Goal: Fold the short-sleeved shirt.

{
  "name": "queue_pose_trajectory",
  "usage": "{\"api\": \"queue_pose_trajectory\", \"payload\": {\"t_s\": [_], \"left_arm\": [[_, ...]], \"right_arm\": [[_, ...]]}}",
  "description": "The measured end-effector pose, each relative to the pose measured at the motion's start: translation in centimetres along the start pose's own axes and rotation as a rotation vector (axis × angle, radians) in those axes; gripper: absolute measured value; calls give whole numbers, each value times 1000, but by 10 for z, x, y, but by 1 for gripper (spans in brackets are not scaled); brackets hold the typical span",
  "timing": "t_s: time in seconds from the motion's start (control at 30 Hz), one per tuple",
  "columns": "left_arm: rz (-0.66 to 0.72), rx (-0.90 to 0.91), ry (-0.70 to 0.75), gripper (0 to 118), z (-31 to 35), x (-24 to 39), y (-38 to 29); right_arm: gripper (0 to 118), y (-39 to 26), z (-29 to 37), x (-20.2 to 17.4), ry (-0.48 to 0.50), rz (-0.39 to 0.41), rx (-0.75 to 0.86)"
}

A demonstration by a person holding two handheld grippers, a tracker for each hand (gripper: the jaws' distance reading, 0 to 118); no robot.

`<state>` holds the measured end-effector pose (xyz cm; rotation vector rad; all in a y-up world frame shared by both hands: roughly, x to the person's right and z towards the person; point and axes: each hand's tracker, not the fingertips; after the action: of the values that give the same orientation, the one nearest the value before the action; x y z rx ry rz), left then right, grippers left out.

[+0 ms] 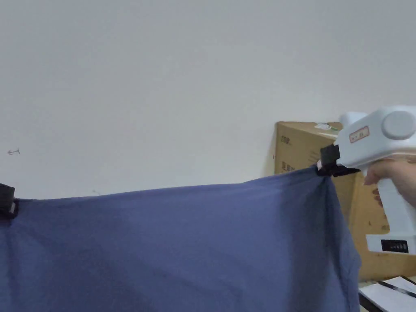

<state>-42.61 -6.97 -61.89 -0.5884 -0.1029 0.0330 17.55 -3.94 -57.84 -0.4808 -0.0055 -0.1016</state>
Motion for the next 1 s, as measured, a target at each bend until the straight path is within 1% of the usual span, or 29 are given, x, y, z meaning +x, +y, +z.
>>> {"api": "queue_pose_trajectory", "payload": {"t_s": [0.07, 0.17, 0.33, 0.43, 0.57, 0.63, 0.7, 0.87, 0.93, 1.0], "left_arm": [[4, 41, 40, 0, -7, 2, 27], [29, 107, 67, 0, -27, 2, 62], [82, 164, 91, 0, -85, -8, 99], [106, 176, 99, 0, -128, -14, 105], [101, 153, 118, 0, -183, -15, 97], [83, 137, 120, 0, -211, -15, 82], [74, 112, 121, 0, -239, -13, 58], [105, -76, 82, 0, -310, -5, -37], [113, -129, 44, 0, -323, 1, -85], [115, -172, 30, 0, -329, 6, -131]], "right_arm": [[0, 29, -8, -12, -21, -12, 64], [0, 70, -33, -31, -63, 15, 143], [0, 120, -88, -51, -86, 35, 233], [0, 135, -125, -58, -103, 63, 256], [0, 130, -173, -65, -133, 99, 241], [0, 111, -201, -64, -139, 117, 216], [0, 80, -232, -60, -141, 116, 190], [0, -48, -310, -37, -157, 47, 2], [0, -112, -327, -27, -121, 5, -72], [0, -172, -333, -17, -107, -25, -147]]}}
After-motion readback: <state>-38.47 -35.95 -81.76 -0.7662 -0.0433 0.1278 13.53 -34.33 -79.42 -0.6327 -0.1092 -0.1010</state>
